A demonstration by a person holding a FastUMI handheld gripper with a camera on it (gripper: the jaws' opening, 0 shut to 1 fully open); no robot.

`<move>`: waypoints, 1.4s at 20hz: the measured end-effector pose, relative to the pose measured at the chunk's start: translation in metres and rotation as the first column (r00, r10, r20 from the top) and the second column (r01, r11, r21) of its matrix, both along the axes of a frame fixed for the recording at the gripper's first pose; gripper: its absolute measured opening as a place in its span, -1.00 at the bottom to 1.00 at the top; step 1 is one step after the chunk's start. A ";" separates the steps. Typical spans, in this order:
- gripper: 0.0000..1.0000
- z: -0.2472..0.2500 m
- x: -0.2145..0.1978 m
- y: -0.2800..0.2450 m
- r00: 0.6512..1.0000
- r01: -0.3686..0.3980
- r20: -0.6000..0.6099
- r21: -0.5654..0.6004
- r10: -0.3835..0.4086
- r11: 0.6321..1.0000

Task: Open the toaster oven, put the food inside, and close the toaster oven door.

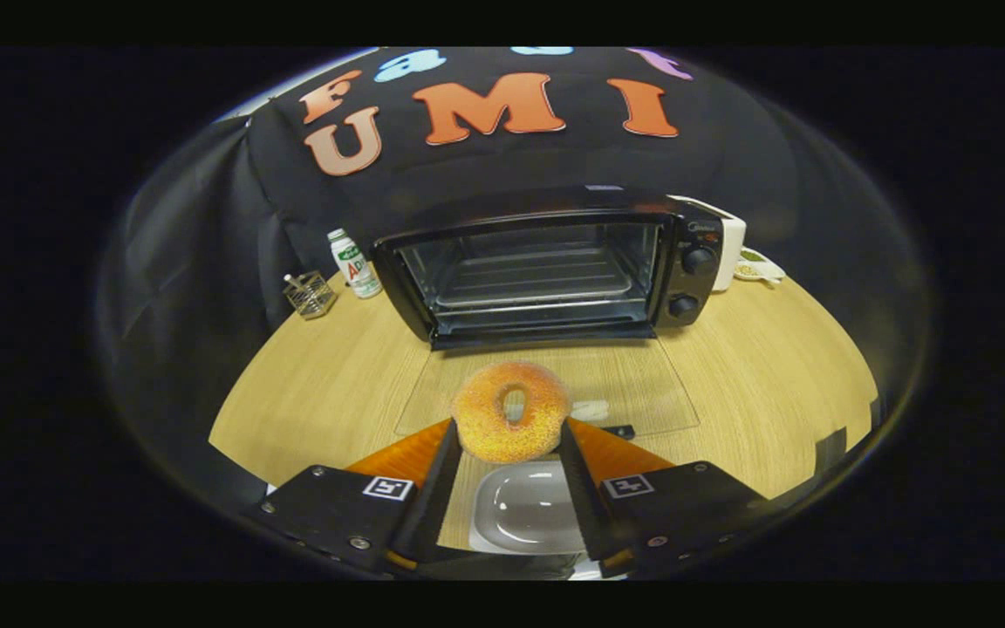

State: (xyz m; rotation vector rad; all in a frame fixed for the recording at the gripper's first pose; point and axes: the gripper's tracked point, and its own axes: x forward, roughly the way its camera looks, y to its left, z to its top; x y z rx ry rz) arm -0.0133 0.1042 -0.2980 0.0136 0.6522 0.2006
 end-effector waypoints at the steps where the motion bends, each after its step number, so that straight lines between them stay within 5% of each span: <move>1: 0.29 0.002 0.009 0.001 1.000 0.012 0.002 0.015 -0.012 1.000; 8: 0.29 0.017 0.066 0.019 0.993 0.111 0.009 0.231 -0.116 0.967; 15: 0.36 0.019 0.123 0.016 0.969 0.232 -0.039 0.486 -0.244 0.842; 21: 0.45 0.009 0.163 0.015 0.949 0.296 -0.074 0.544 -0.306 0.785; 24: 0.53 0.000 0.173 0.019 0.949 0.299 -0.080 0.544 -0.306 0.784; 28: 0.92 0.001 0.164 0.017 0.951 0.289 -0.055 0.512 -0.305 0.809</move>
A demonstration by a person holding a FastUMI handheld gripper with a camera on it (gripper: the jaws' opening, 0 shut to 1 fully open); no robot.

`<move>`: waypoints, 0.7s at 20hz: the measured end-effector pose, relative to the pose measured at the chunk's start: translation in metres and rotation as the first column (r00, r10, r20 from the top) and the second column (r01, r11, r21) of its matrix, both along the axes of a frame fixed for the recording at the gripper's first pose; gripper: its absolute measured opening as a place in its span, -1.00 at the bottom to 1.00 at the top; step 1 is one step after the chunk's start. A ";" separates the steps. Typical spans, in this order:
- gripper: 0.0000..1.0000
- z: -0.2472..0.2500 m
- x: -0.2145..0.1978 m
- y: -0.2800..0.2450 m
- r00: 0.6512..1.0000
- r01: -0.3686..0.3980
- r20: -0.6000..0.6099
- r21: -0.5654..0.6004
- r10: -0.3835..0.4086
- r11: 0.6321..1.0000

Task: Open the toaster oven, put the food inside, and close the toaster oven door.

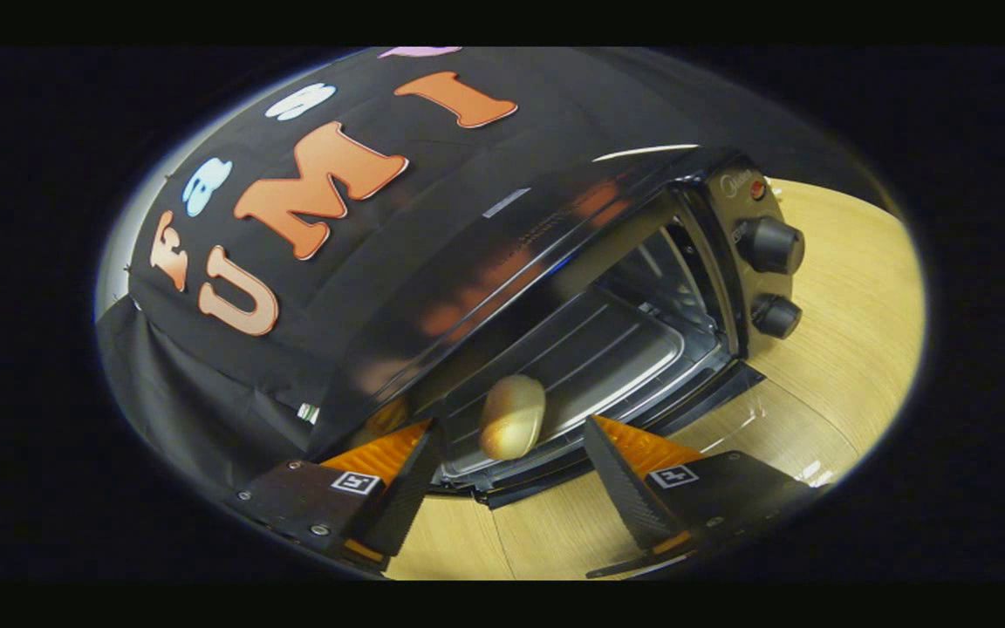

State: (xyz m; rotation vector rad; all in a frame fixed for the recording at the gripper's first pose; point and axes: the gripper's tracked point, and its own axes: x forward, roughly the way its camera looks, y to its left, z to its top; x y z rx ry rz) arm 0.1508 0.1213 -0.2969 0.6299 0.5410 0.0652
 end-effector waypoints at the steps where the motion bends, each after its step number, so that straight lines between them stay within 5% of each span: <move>1: 0.93 0.000 -0.006 -0.001 1.000 -0.006 -0.002 -0.015 0.006 1.000; 9: 0.97 0.008 -0.060 -0.029 0.999 -0.018 0.026 -0.151 0.022 0.988; 14: 0.96 -0.006 -0.111 -0.047 0.996 -0.083 -0.006 -0.369 0.087 0.926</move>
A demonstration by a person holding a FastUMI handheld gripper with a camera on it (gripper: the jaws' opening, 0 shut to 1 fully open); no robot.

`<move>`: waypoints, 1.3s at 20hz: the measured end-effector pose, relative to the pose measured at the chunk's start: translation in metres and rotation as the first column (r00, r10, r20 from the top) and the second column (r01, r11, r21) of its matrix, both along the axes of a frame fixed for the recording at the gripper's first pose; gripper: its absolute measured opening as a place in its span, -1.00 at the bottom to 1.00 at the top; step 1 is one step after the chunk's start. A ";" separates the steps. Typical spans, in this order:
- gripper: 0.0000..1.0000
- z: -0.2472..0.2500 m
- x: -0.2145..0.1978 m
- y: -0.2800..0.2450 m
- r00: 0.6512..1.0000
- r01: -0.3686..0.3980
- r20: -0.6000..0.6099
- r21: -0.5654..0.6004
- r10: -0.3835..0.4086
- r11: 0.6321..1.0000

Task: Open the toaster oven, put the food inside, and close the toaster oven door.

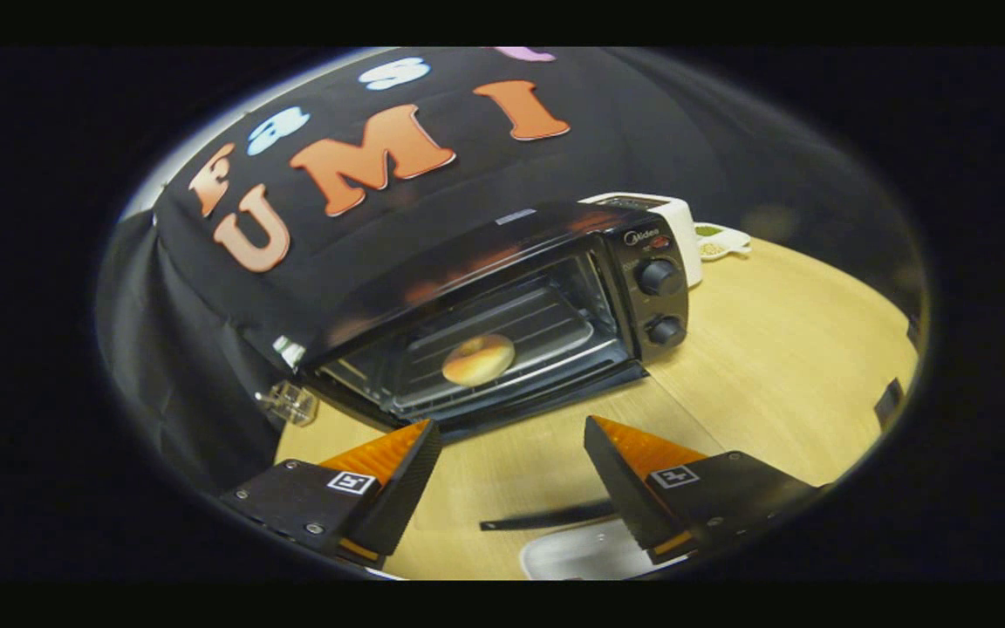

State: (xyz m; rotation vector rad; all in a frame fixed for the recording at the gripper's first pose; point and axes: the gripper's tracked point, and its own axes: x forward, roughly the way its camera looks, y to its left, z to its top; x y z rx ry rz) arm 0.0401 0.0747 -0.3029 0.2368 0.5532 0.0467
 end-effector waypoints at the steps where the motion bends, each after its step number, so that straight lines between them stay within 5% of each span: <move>1: 0.97 -0.004 -0.010 -0.001 1.000 -0.019 -0.008 -0.045 0.018 0.999; 5: 0.97 -0.028 -0.045 -0.006 0.996 -0.082 -0.060 -0.188 0.072 0.979; 14: 0.97 -0.066 -0.075 -0.012 0.983 -0.156 -0.138 -0.313 0.118 0.937; 26: 0.98 -0.076 -0.061 -0.013 0.987 -0.133 -0.128 -0.326 0.095 0.936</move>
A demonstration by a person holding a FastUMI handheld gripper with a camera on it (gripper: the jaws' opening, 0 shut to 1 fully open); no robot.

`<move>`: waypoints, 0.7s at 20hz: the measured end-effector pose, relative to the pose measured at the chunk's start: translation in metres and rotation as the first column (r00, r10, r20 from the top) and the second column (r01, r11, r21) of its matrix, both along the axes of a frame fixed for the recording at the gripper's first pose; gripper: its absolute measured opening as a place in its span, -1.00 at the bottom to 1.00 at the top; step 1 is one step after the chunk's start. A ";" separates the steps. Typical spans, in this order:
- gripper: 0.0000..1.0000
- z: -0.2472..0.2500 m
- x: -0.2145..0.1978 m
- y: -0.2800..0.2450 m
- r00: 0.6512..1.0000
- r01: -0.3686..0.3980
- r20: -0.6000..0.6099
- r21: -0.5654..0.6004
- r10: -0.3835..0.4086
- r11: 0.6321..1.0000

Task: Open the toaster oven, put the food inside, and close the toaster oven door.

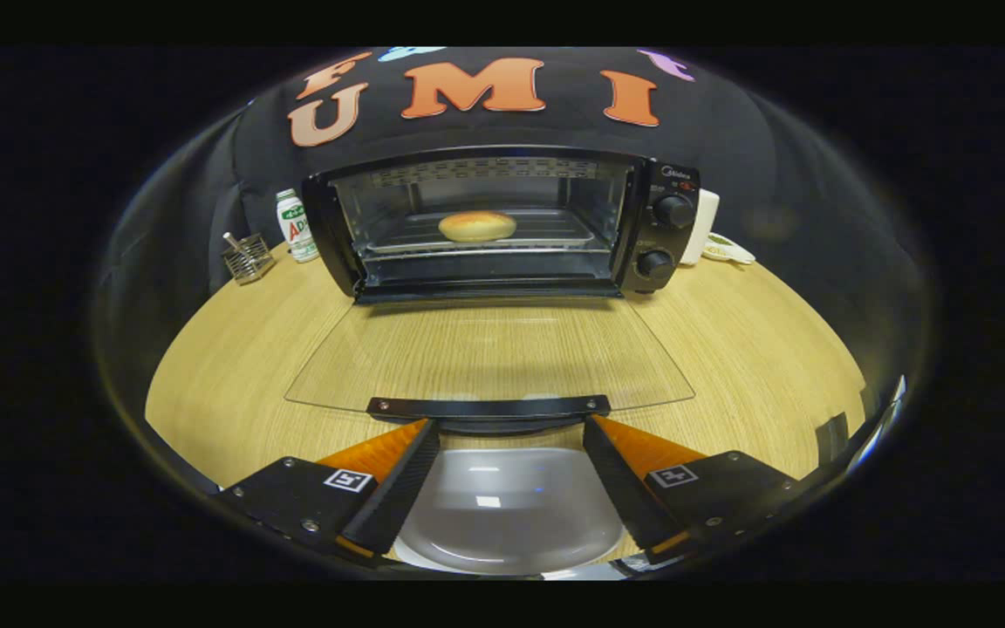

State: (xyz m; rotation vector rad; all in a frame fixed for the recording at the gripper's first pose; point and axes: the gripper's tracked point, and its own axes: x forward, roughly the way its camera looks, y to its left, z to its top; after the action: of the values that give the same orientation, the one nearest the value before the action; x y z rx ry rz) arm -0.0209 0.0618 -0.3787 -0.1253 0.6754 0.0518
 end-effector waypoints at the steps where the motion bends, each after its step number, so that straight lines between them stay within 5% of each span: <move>1: 0.98 0.006 0.000 0.001 1.000 0.000 0.008 0.003 0.000 1.000; 14: 0.98 0.100 0.035 0.019 0.989 -0.021 0.150 0.085 0.008 0.996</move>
State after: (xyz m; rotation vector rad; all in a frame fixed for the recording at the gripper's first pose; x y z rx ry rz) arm 0.0143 0.0813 -0.2786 -0.0506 0.5212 0.0849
